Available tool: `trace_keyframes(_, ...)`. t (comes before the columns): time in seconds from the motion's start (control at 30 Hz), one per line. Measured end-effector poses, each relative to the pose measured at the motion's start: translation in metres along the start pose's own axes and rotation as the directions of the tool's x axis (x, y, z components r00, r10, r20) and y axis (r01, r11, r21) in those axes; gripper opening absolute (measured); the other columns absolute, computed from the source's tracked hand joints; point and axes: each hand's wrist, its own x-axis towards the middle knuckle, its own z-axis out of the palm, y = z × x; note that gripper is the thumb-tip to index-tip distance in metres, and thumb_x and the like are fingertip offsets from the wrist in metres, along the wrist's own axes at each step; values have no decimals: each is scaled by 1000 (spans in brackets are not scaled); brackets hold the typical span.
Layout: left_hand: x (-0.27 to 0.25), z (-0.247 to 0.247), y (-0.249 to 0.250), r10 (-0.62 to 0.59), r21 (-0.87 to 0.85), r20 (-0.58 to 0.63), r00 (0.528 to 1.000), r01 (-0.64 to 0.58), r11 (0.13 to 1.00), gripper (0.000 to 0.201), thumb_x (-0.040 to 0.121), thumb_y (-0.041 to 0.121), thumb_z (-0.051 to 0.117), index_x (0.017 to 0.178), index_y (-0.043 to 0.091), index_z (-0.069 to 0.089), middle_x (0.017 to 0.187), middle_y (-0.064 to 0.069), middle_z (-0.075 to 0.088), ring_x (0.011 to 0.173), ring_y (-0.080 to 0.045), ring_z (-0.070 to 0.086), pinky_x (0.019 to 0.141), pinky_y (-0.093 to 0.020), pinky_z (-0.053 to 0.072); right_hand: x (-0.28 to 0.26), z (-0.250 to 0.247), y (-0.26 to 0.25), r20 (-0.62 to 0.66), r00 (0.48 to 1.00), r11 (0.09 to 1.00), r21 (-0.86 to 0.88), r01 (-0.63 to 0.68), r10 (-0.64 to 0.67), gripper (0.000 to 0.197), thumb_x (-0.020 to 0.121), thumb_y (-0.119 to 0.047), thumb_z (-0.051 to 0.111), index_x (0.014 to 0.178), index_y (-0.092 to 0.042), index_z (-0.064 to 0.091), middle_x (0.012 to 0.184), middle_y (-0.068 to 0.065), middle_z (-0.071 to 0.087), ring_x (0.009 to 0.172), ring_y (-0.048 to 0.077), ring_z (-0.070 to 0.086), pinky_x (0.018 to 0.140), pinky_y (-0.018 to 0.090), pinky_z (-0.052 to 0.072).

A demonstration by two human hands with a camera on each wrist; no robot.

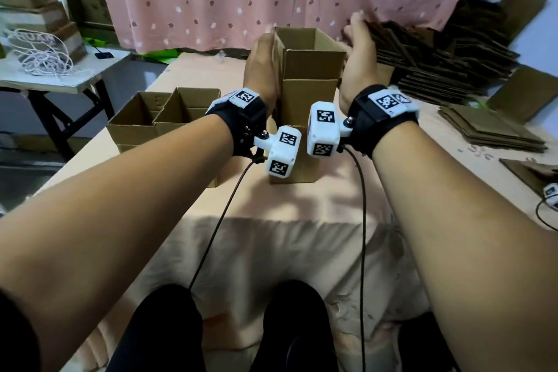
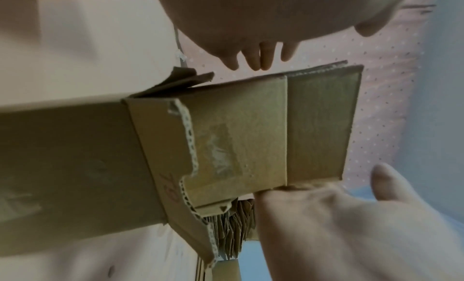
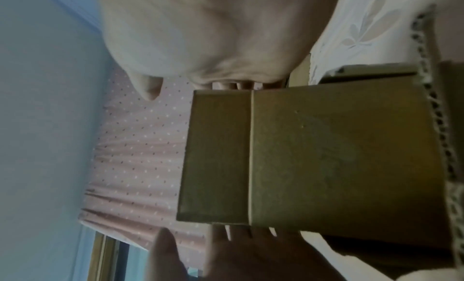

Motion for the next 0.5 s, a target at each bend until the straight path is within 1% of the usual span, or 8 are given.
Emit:
trace_keyframes(0.03, -1, 1, 3, -9, 13, 33, 999, 9, 1000, 45, 100, 51, 43, 114, 15, 67, 109, 4, 70, 93, 8, 68, 83, -10, 50, 9, -2, 11, 10, 1000, 999, 31, -24, 24, 96, 72, -77, 51, 149, -21, 43, 147, 3, 52, 136, 20, 48, 118, 50, 33)
trace_keyframes(0.07, 0, 3, 2, -26, 40, 45, 999, 24, 999, 64, 89, 64, 50, 127, 15, 65, 126, 0, 69, 113, -1, 66, 100, -21, 49, 19, -5, 24, 29, 999, 998, 52, -35, 34, 102, 66, -83, 56, 148, -23, 45, 149, 0, 51, 138, 19, 46, 118, 51, 32)
trace_keyframes(0.1, 6, 3, -5, -55, 74, 63, 996, 51, 996, 80, 77, 73, 56, 137, 19, 60, 138, -2, 63, 125, -13, 61, 109, -37, 46, 22, -7, 32, 35, 999, 997, 65, -39, 37, 106, 61, -86, 58, 148, -25, 46, 150, -1, 51, 139, 19, 46, 118, 51, 32)
trace_keyframes(0.13, 8, 5, -9, -107, 92, 87, 990, 99, 991, 89, 70, 75, 60, 141, 22, 56, 143, -4, 60, 128, -21, 59, 110, -46, 44, 24, -10, 39, 32, 998, 996, 77, -48, 46, 105, 61, -85, 58, 147, -25, 48, 150, -1, 52, 139, 19, 47, 118, 51, 32)
trace_keyframes(0.17, 9, 6, -10, -130, 87, 106, 986, 121, 989, 89, 70, 72, 62, 141, 19, 54, 141, -5, 60, 125, -24, 61, 108, -48, 45, 21, -10, 39, 27, 998, 996, 69, -59, 57, 101, 63, -83, 56, 144, -23, 51, 146, 1, 55, 136, 21, 49, 118, 51, 33)
trace_keyframes(0.23, 1, 12, 1, -94, 89, 121, 988, 83, 993, 76, 75, 61, 60, 130, 9, 54, 128, -9, 65, 113, -23, 64, 102, -44, 48, 6, -7, 30, 3, 995, 994, 43, -98, 98, 92, 65, -78, 54, 137, -20, 56, 138, 5, 61, 130, 23, 55, 116, 50, 36)
trace_keyframes(0.37, 5, 20, 4, -21, 269, 98, 995, -6, 963, 105, 65, 72, 51, 145, 5, 43, 150, -16, 48, 137, -31, 47, 115, -52, 35, -5, -3, 19, 28, 998, 998, -13, -63, 63, 57, 86, -64, 49, 115, -19, 67, 121, 7, 70, 124, 27, 60, 114, 50, 41)
trace_keyframes(0.5, -9, 20, 23, -26, 400, 133, 991, -30, 916, 80, 75, 65, 43, 132, 10, 52, 141, -13, 54, 129, -29, 51, 111, -48, 38, 6, -4, 27, -22, 999, 998, -57, -39, 38, 87, 65, -78, 50, 133, -24, 61, 141, 6, 61, 134, 26, 53, 115, 51, 38)
